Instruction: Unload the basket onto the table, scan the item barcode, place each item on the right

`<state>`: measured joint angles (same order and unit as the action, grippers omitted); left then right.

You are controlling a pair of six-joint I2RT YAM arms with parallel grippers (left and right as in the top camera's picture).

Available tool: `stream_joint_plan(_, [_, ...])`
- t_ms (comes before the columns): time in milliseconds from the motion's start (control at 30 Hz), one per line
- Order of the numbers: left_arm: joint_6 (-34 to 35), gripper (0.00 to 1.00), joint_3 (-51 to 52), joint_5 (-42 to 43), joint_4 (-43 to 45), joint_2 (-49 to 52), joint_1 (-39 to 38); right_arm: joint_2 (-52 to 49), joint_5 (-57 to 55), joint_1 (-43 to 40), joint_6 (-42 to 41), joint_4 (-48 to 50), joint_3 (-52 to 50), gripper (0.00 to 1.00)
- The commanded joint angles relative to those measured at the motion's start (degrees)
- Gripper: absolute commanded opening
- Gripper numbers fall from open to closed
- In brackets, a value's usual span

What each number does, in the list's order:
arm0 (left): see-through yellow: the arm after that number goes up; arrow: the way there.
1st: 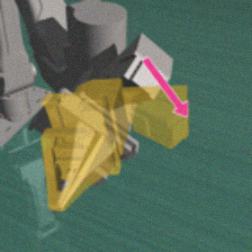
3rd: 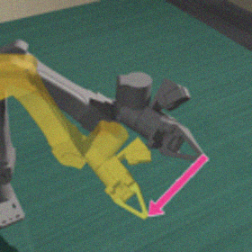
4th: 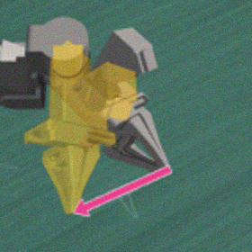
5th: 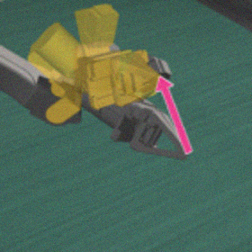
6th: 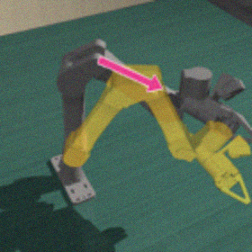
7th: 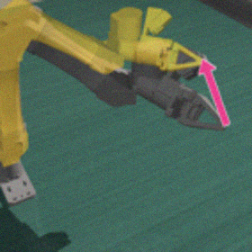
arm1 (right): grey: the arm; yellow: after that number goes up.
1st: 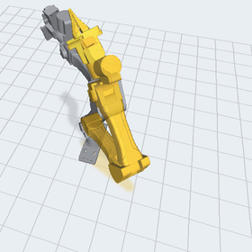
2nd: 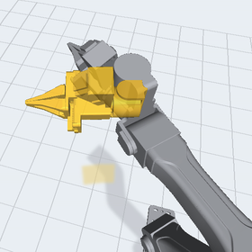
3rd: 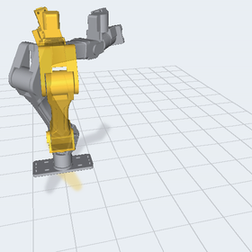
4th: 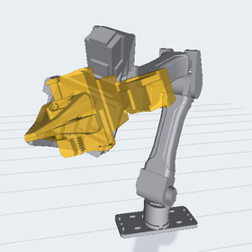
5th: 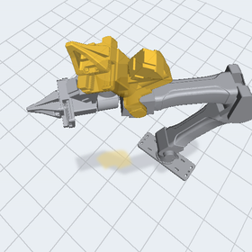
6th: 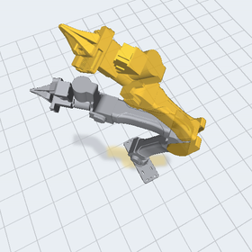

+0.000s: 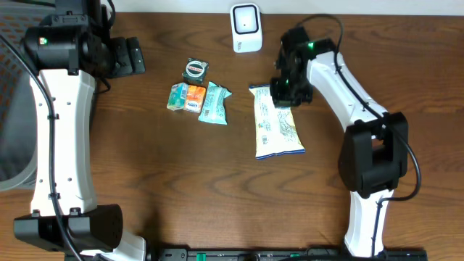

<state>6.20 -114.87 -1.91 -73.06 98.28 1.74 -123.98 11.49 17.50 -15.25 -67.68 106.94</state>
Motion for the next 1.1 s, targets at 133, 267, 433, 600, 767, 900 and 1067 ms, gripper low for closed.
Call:
stream_joint_plan(133, [0.55,0.98,0.28,-0.92,-0.02,0.22,0.24,0.44,-6.84,0.61,2.69,-3.37,3.39,0.15])
stream_joint_plan(267, [0.55,0.98,0.28,-0.92,-0.02,0.22,0.24,0.42,-6.84,0.61,3.76,-6.08,1.51,0.14])
stream_joint_plan(433, [0.52,0.98,0.28,-0.92,-0.02,0.22,0.24,0.42,-6.80,0.61,3.76,-8.31,-3.48,0.14])
stream_joint_plan(600, [0.55,0.98,0.28,-0.92,-0.02,0.22,0.24,0.42,-3.13,0.72,4.85,-8.15,-9.46,0.13])
stream_joint_plan(767, [0.52,0.98,0.28,-0.92,-0.02,0.22,0.24,0.42,2.34,1.66,6.12,-6.64,-12.66,0.12])
stream_joint_plan(900, [0.52,0.98,0.28,-0.92,-0.02,0.22,0.24,0.42,2.62,3.13,6.08,-4.20,-13.40,0.12])
stream_joint_plan(1067, [0.52,0.98,0.28,-0.92,-0.02,0.22,0.24,0.42,2.34,4.33,4.59,-0.59,-13.40,0.13])
